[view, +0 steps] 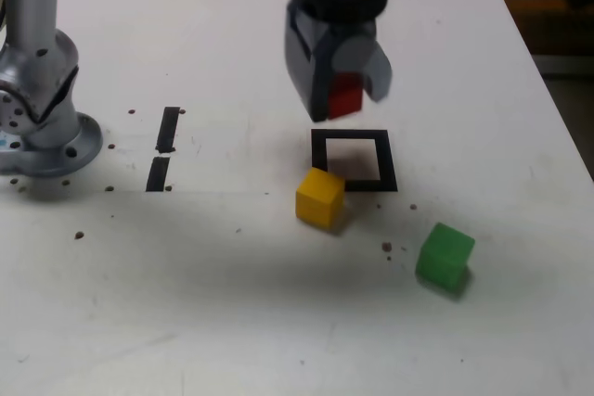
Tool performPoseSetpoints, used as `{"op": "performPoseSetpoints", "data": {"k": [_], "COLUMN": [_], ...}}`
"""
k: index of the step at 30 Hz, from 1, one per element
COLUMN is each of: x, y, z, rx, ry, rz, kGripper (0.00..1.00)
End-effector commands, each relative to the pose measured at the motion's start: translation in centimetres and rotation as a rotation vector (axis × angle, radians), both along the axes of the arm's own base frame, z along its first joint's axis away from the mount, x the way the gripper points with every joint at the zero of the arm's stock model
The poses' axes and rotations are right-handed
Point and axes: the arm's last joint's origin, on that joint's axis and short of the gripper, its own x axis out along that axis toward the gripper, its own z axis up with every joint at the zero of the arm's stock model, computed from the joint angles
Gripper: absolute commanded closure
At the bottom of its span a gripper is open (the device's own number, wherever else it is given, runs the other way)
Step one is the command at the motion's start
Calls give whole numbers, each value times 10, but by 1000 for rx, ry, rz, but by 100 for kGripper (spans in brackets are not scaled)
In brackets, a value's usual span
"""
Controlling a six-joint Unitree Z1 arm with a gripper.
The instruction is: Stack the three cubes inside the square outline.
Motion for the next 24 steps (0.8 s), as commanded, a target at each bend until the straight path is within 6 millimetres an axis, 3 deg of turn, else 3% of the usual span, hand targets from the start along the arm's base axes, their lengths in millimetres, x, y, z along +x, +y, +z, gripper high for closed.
{"op": "performPoseSetpoints", "data": {"k": [1,9,24], "x": [4,19,27], "y": [-1,-4,-4], "z": [-12,-44,-59], "rx": [-7,-33,5], "ry": [8,27,42], "rz": [-28,-123,-138], "kGripper": [90,90,86]}}
